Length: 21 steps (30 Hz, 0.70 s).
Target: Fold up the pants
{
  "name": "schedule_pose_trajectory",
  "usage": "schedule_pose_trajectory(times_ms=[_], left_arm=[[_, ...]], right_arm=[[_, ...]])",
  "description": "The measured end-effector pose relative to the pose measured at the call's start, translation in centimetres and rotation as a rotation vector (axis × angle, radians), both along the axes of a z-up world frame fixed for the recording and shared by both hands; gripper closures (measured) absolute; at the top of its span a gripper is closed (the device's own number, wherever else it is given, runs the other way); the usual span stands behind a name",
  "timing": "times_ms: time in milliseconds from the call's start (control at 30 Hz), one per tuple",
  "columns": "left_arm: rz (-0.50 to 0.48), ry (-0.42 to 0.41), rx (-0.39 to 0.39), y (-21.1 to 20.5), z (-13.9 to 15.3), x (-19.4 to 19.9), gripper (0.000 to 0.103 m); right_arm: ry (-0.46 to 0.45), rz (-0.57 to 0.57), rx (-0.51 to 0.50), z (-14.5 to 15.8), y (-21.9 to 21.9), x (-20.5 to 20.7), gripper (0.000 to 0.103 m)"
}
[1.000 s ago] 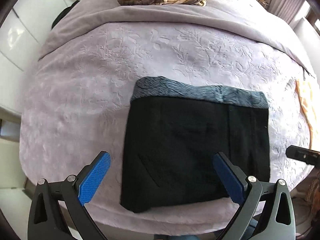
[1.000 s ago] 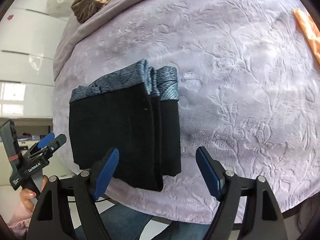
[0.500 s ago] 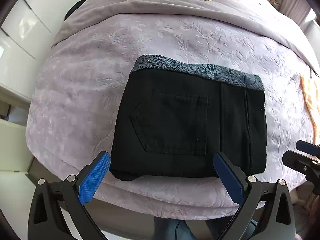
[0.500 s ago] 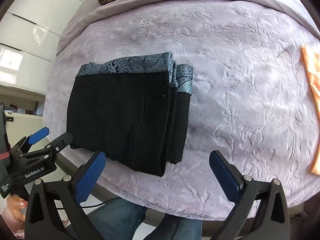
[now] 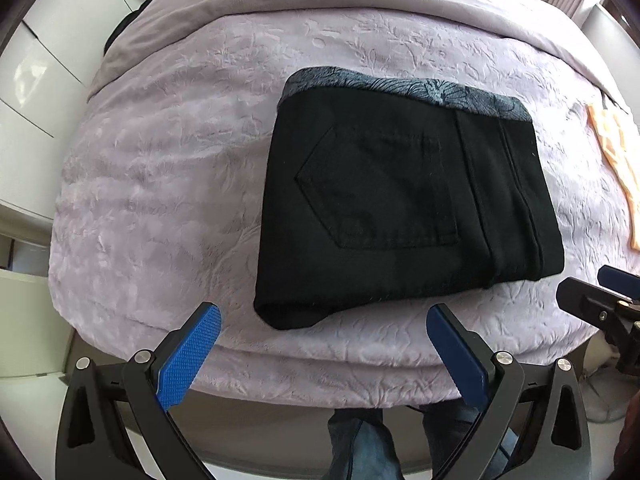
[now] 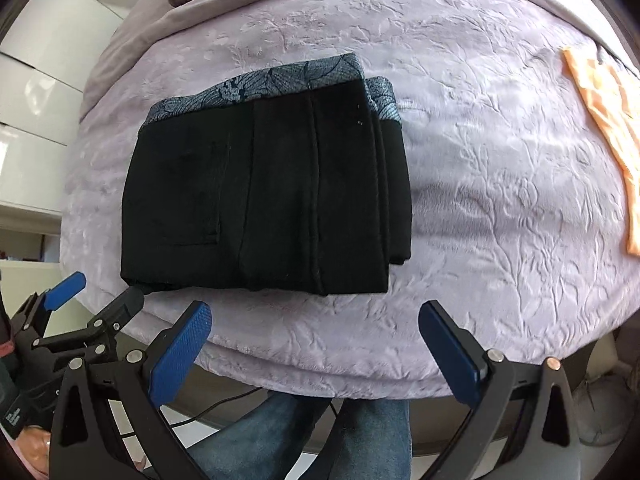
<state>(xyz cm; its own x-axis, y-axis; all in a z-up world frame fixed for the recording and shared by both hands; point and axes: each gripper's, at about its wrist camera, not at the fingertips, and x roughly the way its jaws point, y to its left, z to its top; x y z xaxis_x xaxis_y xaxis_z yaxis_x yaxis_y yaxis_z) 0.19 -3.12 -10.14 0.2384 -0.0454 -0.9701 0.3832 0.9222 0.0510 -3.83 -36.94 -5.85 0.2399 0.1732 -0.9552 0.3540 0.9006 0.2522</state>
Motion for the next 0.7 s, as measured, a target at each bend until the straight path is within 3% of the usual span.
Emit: schedule_pose_trajectory(times_ms=[700], left_arm=[[-0.018,-0.024,-0.01,1.2,0.9,-0.2,0.0]], right_arm=[[-0.03,-0.022,-0.073,1.4,2.5,-0.8,0.0]])
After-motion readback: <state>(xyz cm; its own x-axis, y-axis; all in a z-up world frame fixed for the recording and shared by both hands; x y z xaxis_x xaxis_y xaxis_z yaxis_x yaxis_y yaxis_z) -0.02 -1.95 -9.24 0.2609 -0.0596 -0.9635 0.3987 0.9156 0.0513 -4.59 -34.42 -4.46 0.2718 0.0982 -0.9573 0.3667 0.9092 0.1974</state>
